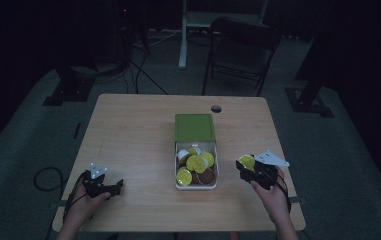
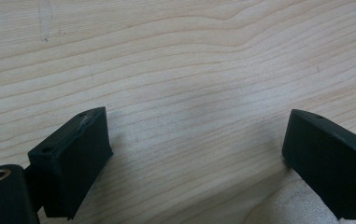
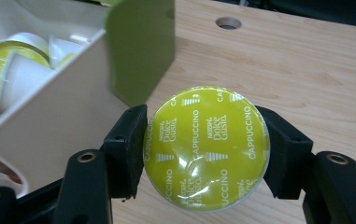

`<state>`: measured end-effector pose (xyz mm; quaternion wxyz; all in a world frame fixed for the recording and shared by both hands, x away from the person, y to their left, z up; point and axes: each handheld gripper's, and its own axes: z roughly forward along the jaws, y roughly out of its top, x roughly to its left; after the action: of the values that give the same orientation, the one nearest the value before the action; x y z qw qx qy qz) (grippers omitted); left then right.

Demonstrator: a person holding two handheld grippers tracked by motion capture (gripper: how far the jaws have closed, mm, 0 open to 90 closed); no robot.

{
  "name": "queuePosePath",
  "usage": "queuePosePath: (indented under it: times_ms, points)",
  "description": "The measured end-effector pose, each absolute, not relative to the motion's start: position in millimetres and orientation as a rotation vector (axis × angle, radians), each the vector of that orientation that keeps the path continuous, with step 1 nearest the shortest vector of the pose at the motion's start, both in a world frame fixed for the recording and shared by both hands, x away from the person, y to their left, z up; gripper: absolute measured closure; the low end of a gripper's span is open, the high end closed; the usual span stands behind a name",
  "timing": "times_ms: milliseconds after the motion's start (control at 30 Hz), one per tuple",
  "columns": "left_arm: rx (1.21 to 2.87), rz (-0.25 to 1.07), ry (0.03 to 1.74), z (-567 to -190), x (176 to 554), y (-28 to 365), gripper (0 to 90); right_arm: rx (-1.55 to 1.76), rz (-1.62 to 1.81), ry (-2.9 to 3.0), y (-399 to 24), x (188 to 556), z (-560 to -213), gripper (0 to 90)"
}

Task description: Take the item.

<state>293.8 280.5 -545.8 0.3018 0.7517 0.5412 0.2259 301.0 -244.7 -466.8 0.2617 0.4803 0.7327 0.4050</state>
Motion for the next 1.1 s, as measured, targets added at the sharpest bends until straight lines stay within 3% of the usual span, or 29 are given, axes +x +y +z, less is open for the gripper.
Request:
queuePosePath:
  times_ms: [1100]
  points:
    - [1.993, 0.599, 1.435, -545.8, 293.8, 280.5, 8.1, 1.484, 0.912, 1.913, -301.9, 302.8, -520.3, 39.8]
